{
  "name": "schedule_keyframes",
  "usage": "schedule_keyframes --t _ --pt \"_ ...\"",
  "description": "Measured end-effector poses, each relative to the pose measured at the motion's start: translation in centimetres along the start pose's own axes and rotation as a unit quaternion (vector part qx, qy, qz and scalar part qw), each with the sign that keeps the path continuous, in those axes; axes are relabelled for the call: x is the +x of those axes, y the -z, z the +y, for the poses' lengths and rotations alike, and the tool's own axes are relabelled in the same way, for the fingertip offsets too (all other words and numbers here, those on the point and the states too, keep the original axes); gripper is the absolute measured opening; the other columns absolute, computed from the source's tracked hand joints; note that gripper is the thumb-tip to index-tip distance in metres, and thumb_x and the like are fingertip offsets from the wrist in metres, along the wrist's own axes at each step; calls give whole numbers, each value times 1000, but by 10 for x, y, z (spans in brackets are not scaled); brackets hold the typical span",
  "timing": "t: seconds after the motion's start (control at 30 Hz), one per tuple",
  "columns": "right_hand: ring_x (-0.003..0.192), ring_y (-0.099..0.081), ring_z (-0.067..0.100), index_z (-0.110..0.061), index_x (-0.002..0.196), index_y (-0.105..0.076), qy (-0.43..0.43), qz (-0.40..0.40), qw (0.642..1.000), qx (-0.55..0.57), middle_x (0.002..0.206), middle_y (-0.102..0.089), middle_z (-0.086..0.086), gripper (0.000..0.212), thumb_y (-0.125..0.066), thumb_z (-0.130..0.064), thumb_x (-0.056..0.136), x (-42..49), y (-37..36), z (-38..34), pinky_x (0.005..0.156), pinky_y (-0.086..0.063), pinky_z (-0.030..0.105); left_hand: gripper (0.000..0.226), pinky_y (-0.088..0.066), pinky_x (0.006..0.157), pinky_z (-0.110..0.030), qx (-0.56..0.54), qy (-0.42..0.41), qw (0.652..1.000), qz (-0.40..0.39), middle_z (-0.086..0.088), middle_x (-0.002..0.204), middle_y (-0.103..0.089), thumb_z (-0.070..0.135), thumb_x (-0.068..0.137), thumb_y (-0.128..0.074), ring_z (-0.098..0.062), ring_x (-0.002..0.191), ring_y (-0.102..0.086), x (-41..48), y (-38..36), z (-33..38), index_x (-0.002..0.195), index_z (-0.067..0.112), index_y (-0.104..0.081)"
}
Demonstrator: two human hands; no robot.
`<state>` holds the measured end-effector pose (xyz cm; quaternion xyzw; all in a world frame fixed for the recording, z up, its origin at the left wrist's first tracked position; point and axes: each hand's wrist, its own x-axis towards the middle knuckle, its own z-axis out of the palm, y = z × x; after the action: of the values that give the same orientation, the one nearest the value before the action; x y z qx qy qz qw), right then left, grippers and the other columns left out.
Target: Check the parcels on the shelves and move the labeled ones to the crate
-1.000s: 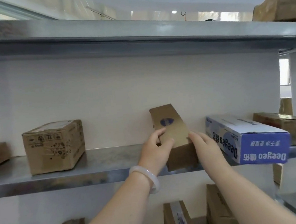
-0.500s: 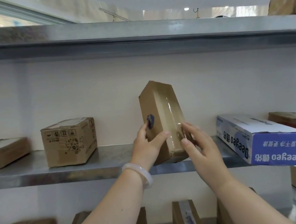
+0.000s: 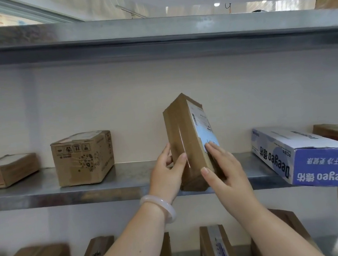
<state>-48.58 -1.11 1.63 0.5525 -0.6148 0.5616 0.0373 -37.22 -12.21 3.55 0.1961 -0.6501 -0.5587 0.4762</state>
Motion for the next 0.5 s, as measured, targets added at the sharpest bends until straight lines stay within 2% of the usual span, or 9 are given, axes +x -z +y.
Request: schedule_keyframes --t 0.1,0.17,0.23,0.3,0.37,0.43,0.5 --pt "141 -11 -10 -55 136 -34 40 -3 999 -28 147 -25 -38 51 -48 -52 88 -4 -3 -4 116 -21 33 60 -53 91 -25 7 -10 1000 -20 22 114 -54 35 85 -71 3 105 -55 -6 -2 8 137 40 -40" --pt "140 -13 -11 -52 136 -38 48 2 998 -30 146 -29 -37 48 -45 -53 89 -8 -4 -5 116 -20 31 60 -54 89 -26 -1 -6 1000 -30 27 109 -52 32 83 -74 7 101 -53 -9 -1 8 129 45 -38" --pt "140 -20 -9 -50 134 -45 39 17 999 -3 143 -34 -37 44 -45 -52 90 -11 -4 -4 116 -26 36 57 -56 91 -36 -23 5 999 -26 17 116 -58 30 82 -75 -7 108 -60 -11 3 4 126 47 -42" --pt "139 -23 -7 -55 133 -45 10 37 999 34 142 -32 -39 39 -48 -44 96 -11 -3 -4 114 -33 42 54 -58 89 -39 -49 14 998 -21 5 124 -62 34 79 -78 -19 112 -64 -14 9 -3 122 50 -49" --pt "137 -27 -7 -60 133 -40 -28 36 996 81 144 -31 -36 44 -50 -36 97 -11 -2 -4 110 -39 42 56 -58 88 -40 -67 10 998 -19 1 127 -63 40 74 -81 -21 113 -65 -19 15 -9 121 54 -52" --pt "132 -39 -1 -60 132 -39 -71 8 985 156 142 -41 -25 49 -53 -30 96 -12 -4 -4 100 -49 34 57 -57 90 -43 -81 4 997 -20 2 128 -63 38 75 -79 -19 114 -65 -26 19 -14 123 54 -54" --pt "124 -49 2 -60 130 -40 -86 -12 977 195 134 -51 -21 53 -57 -25 95 -16 -9 -5 90 -55 28 57 -57 91 -42 -81 -5 996 -30 6 126 -66 35 80 -76 -15 113 -65 -33 22 -16 129 52 -51"
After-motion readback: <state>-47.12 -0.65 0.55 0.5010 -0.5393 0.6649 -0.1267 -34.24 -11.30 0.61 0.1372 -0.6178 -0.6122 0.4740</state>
